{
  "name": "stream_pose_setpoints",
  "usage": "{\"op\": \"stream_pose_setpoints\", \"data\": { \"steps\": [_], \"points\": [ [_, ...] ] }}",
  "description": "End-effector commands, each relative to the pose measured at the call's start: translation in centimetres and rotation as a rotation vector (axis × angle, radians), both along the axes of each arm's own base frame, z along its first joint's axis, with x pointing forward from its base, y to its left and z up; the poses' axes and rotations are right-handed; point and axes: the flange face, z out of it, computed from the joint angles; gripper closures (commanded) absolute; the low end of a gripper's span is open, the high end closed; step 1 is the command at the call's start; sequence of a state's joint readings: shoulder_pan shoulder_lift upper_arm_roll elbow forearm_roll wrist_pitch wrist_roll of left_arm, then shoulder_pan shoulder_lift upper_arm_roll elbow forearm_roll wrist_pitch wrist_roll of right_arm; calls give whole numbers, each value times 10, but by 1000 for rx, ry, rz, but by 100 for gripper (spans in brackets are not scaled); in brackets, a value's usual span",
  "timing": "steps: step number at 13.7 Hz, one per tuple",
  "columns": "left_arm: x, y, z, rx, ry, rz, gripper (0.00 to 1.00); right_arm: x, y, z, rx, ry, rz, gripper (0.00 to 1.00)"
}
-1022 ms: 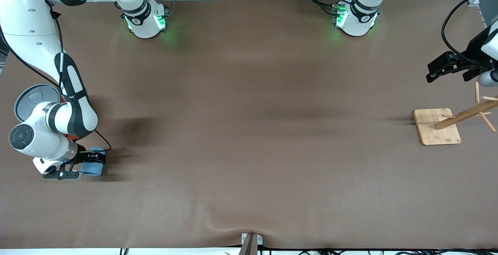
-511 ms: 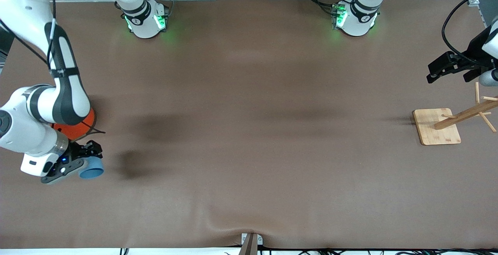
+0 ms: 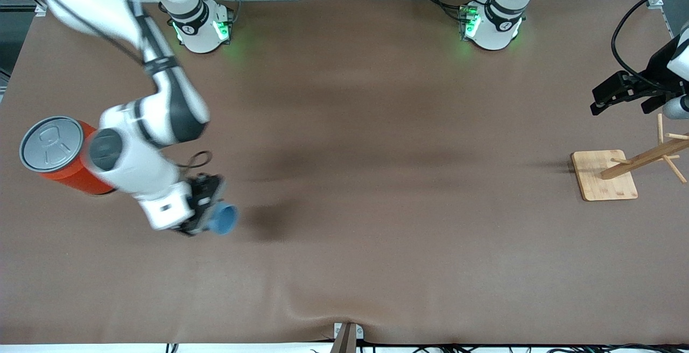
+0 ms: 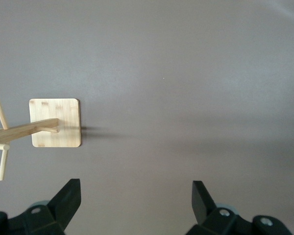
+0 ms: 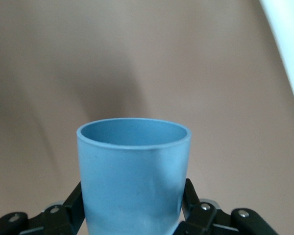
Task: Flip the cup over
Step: 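Lift the blue cup with the right gripper and carry it to mid-table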
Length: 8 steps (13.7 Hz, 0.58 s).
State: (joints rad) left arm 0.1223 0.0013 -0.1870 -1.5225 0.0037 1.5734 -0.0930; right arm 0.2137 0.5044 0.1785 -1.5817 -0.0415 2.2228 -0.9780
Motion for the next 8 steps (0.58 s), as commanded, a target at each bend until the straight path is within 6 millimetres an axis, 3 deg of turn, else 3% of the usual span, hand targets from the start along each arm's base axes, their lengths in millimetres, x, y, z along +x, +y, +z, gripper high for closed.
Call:
{"op": "stream_pose_setpoints", "data": {
  "steps": [1,2,4,6,8],
  "points": [
    [-3,2,8,16,-17,-17,0,-58,131,-25,-50,-47,245,45],
    [-2,0,5,4,-12,-19,0,-82,168,-44,-58,-37,296,45],
    [-1,-2,-5,-6,10,-16,0,-118,216,-84,-51,-20,343,45],
    [0,-6,-26,-35,56,-20,0,-133,232,-105,-54,-2,347,45],
    [8,-17,-63,-113,132,-27,0,-132,233,-117,-47,6,298,45]
  ]
}}
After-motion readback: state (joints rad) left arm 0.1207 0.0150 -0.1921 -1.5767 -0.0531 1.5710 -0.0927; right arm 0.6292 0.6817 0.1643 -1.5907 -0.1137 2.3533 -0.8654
